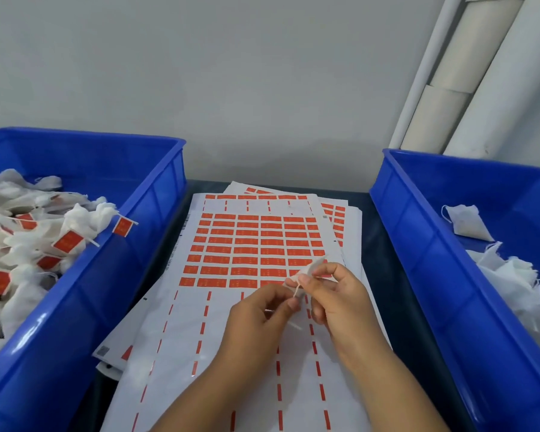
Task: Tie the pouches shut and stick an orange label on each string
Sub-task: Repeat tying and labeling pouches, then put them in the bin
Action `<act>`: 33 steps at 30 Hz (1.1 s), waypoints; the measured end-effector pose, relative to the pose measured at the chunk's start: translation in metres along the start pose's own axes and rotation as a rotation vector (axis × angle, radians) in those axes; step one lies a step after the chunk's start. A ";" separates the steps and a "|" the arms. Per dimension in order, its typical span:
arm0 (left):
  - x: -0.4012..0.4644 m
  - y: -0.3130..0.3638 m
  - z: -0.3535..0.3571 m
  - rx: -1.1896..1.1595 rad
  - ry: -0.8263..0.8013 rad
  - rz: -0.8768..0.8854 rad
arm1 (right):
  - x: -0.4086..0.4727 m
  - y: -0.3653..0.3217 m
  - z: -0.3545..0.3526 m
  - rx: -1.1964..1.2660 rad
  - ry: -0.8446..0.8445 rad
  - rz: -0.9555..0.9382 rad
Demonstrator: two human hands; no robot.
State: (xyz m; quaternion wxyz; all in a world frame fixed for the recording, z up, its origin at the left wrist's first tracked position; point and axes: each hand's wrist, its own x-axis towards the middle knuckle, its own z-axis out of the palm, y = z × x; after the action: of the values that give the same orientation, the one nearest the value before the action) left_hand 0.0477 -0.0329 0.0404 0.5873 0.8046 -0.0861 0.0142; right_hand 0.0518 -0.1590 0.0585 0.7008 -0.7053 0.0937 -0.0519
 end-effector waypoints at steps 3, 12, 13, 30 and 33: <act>-0.002 0.001 0.001 0.055 -0.015 0.031 | -0.004 0.001 -0.004 -0.094 -0.069 -0.154; -0.006 0.009 -0.004 -0.045 0.023 -0.015 | -0.004 0.005 -0.010 -0.440 -0.048 -0.525; -0.005 0.011 -0.005 -0.133 -0.012 -0.062 | -0.004 0.007 -0.011 -0.446 -0.008 -0.551; -0.012 0.023 -0.023 -0.468 -0.427 -0.089 | 0.007 0.010 -0.021 -0.356 0.130 -0.410; -0.013 0.023 -0.022 -0.524 -0.400 -0.109 | 0.007 0.011 -0.023 -0.286 0.050 -0.310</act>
State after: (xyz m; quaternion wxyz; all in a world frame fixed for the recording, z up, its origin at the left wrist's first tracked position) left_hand 0.0332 -0.0173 0.0673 0.7456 0.6166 -0.1572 -0.1979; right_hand 0.0536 -0.1830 0.0470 0.5746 -0.8021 0.0080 -0.1627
